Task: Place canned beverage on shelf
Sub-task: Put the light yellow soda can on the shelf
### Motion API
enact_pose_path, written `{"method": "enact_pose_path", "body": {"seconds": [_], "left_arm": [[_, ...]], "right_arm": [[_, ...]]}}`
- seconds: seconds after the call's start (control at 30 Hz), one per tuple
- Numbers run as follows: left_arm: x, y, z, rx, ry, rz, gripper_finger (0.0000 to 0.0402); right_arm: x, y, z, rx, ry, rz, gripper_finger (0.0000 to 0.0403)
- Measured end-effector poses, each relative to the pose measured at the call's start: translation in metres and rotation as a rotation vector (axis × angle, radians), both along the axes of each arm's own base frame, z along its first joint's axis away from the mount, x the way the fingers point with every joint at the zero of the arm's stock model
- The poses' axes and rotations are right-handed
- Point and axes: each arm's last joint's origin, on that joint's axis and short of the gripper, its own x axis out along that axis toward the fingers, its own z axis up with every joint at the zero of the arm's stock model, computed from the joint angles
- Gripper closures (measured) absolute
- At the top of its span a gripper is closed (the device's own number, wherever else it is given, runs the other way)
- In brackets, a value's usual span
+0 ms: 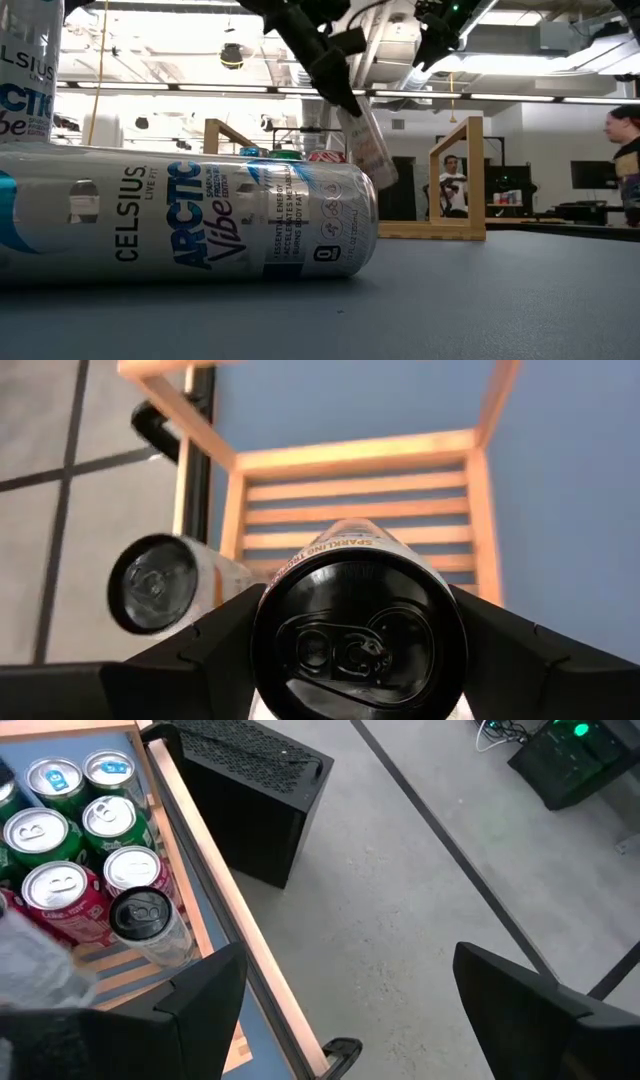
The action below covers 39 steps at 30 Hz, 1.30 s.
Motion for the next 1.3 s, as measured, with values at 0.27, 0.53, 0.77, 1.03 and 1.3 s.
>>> {"method": "enact_pose_path", "body": {"seconds": [0.27,0.53,0.77,1.03,1.3], "left_arm": [[0.022,0.003,-0.011,0.040,0.118,-0.018,0.0148],[0.047,0.002,-0.007,0.080,0.181,-0.081,0.0148],[0.043,0.010,-0.006,0.072,0.216,-0.054,0.0148],[0.047,0.009,-0.015,0.069,0.249,-0.057,0.0148],[0.044,0.011,-0.014,0.063,0.264,-0.052,0.0148]], "right_arm": [[0.000,0.000,0.000,0.013,-0.007,-0.011,0.0060],[0.000,0.000,0.000,0.015,-0.009,-0.013,0.0060],[0.000,0.000,0.000,0.014,-0.008,-0.013,0.0060],[0.000,0.000,0.000,0.011,-0.006,-0.009,0.0060],[0.000,0.000,0.000,0.012,-0.006,-0.010,0.0060]]}}
